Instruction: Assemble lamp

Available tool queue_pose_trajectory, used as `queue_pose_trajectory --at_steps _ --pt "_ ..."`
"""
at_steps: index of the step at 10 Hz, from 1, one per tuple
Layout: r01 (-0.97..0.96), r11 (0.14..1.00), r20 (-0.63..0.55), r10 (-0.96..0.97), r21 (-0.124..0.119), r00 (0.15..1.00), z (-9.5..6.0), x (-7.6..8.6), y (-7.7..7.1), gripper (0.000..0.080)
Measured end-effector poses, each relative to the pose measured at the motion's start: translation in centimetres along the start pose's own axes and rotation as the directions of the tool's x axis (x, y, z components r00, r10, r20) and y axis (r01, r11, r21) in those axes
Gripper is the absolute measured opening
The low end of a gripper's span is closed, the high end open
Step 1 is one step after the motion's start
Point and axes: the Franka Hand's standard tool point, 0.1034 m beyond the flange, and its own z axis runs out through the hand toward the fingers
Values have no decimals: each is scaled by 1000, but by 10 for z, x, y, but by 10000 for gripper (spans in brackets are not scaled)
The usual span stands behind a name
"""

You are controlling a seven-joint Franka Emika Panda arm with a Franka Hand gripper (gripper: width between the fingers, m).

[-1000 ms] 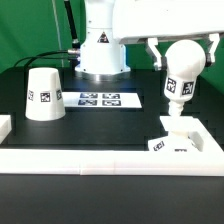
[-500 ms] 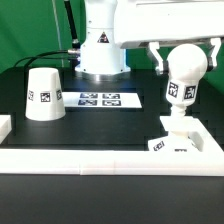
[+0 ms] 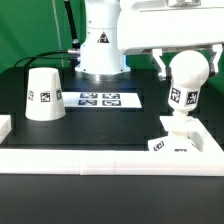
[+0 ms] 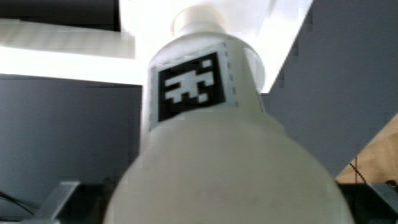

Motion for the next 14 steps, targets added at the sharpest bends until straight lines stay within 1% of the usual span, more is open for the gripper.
queue_pose_trajectory --at_steps 4,7,12,13,14 --pt "3 1000 -8 -3 -1 1000 4 -2 -1 580" --pt "2 1000 3 -2 -3 1000 10 -8 0 580" --pt "3 1000 -46 -4 -11 999 11 -6 3 580" --pt "3 1000 -45 -4 -11 999 11 -6 3 655" --pt "3 1000 -45 -4 -11 999 11 -6 3 655"
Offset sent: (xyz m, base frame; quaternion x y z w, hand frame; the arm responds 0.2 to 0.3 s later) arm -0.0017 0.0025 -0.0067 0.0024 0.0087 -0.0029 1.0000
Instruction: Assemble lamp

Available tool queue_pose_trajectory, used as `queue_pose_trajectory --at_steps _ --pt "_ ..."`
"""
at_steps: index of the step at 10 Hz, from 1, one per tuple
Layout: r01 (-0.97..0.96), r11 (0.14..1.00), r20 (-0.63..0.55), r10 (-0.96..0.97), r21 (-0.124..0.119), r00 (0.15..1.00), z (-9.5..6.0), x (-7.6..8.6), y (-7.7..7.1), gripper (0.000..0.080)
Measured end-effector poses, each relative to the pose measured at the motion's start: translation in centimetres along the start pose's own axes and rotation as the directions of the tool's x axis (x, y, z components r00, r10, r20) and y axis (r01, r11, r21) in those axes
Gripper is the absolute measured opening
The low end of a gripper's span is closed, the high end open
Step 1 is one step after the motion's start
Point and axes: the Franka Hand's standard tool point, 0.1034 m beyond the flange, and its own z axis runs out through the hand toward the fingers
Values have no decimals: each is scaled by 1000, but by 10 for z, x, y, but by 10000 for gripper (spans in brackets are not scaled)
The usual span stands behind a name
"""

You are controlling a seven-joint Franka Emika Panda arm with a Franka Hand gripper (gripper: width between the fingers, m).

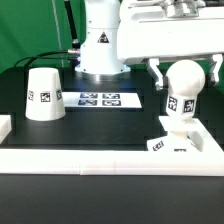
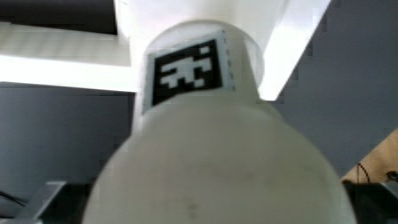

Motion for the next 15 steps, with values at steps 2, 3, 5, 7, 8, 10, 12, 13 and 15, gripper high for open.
queue_pose_trajectory --at_steps 2,3,5,7,8,10,12,13,15 --pt "0 1000 0 0 0 1000 0 0 0 696" --pt "0 1000 0 0 -1 1000 0 0 1 696" --pt "0 1000 -3 0 -3 1000 -2 2 3 698" --pt "0 1000 -5 0 -2 1000 -9 8 3 698" --pt "1 1000 -8 -1 -1 1000 -12 10 2 698" --pt "5 1000 -12 -6 -3 1000 -13 12 4 698" --pt "8 1000 5 -8 -5 1000 -10 7 8 698" --pt "8 1000 24 -8 -5 1000 -7 4 10 698" --pt "1 1000 148 -3 12 989 -5 3 11 698"
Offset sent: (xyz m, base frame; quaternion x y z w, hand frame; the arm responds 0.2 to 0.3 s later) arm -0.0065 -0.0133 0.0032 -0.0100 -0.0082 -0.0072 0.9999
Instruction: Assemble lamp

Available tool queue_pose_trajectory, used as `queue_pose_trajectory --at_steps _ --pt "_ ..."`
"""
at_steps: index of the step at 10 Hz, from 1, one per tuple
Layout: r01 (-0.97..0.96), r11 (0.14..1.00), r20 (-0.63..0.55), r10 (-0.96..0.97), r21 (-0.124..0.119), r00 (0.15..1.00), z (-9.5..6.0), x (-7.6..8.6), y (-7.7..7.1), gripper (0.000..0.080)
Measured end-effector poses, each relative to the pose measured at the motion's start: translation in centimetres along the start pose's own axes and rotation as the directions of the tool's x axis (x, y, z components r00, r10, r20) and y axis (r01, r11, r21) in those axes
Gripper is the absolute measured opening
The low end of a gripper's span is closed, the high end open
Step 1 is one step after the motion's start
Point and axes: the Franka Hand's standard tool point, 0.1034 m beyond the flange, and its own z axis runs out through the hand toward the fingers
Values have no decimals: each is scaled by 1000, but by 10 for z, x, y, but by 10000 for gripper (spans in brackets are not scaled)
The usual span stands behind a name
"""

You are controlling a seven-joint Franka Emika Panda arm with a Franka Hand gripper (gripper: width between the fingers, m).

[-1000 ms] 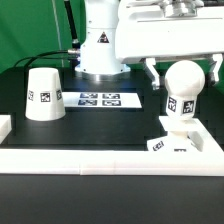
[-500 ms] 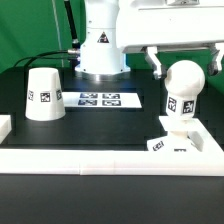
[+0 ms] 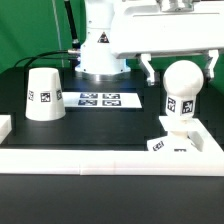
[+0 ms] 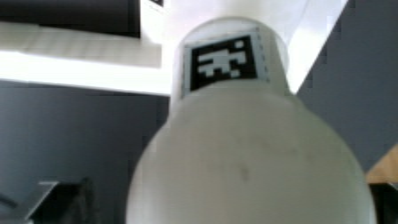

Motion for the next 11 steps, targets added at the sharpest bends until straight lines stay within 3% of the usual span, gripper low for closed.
queue_pose_trajectory --at_steps 3,7,11 --pt "-8 999 208 0 37 978 -1 0 -7 698" --pt "-21 997 461 -18 78 887 0 -5 -12 698" --pt "-23 997 451 -13 75 892 3 0 -6 698"
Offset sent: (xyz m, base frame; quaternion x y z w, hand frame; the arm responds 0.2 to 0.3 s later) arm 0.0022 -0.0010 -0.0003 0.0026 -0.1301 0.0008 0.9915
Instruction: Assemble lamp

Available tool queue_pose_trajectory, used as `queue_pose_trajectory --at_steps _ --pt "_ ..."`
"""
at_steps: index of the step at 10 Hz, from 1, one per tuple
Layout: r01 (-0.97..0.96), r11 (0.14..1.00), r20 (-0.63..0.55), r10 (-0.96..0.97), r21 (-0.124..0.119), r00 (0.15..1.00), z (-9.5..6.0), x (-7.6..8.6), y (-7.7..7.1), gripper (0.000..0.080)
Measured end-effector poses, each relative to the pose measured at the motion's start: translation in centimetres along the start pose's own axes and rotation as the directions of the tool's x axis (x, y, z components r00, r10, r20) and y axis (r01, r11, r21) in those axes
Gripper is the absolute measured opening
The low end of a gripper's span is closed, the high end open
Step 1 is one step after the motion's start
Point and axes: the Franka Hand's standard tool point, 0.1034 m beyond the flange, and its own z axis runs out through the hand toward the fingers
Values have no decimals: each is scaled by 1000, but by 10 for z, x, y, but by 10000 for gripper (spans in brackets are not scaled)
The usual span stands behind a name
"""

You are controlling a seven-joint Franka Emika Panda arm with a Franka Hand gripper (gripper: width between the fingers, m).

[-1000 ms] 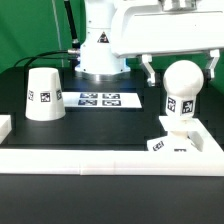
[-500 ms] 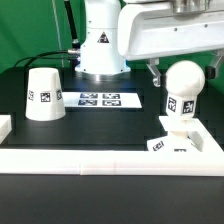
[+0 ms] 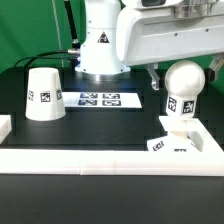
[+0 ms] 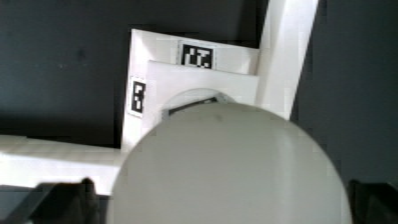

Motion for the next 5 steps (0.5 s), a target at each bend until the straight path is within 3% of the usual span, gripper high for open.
queue_pose_trajectory --at_steps 3,4,5 --pt "-1 1000 -27 1 -4 1000 1 3 -1 698" --pt "-1 1000 -25 1 -4 1000 2 2 0 576" --pt "-1 1000 -25 1 -4 1000 2 2 0 576"
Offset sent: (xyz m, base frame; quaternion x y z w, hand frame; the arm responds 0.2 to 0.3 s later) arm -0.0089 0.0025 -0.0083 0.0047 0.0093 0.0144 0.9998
